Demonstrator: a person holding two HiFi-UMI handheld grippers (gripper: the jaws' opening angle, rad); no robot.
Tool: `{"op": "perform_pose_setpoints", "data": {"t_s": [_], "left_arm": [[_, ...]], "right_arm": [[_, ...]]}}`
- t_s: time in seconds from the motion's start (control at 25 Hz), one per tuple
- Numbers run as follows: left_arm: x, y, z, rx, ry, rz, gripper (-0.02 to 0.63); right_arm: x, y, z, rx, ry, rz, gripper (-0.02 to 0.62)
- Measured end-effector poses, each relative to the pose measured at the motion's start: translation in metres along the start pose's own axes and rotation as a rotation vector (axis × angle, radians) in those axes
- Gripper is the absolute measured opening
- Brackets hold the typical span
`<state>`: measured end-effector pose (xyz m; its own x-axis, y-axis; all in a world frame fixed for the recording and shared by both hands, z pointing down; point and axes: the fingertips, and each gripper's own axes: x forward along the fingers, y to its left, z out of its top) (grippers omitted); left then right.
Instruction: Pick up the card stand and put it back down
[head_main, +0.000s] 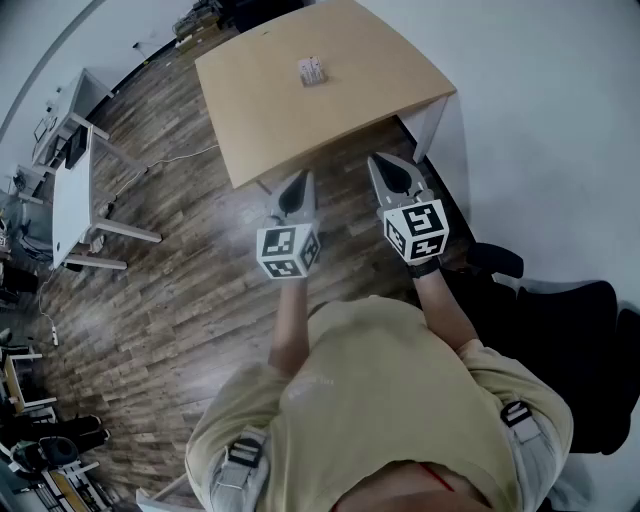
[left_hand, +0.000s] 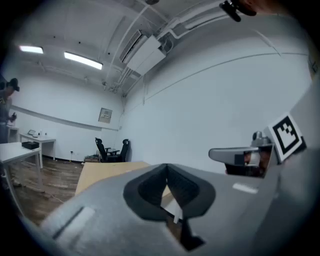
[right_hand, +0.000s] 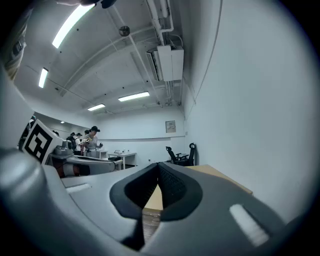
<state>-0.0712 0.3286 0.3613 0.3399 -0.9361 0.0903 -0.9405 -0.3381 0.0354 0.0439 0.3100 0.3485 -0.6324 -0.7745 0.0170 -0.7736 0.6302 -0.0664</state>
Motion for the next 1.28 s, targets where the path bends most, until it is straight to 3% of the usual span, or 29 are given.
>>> {"op": "perform_pose_setpoints", "data": {"t_s": [0.16, 0.24, 0.48, 0.88, 1.28], "left_arm": [[0.005, -0.026, -0.013, 0.041, 0.006, -0.02, 0.002], [0.007, -0.022, -0.019, 0.04, 0.015, 0.004, 0.002], [0.027, 0.001, -0.01, 0.046, -0.019, 0.018, 0.002], [0.131, 0.086, 0.004, 0.066, -0.057, 0.006, 0.002], [0.237, 0.192, 0.001, 0.026, -0.001, -0.035, 0.002]], "right_arm": [[0.001, -0.014, -0.009, -0.066, 0.033, -0.009, 0.005], [0.006, -0.011, -0.012, -0.11, 0.028, 0.01, 0.005], [0.035, -0.004, -0.016, -0.094, 0.03, 0.055, 0.005], [0.152, -0.049, -0.039, -0.033, 0.103, 0.014, 0.005], [0.298, -0.083, -0.036, -0.03, 0.159, -0.017, 0.005]]}}
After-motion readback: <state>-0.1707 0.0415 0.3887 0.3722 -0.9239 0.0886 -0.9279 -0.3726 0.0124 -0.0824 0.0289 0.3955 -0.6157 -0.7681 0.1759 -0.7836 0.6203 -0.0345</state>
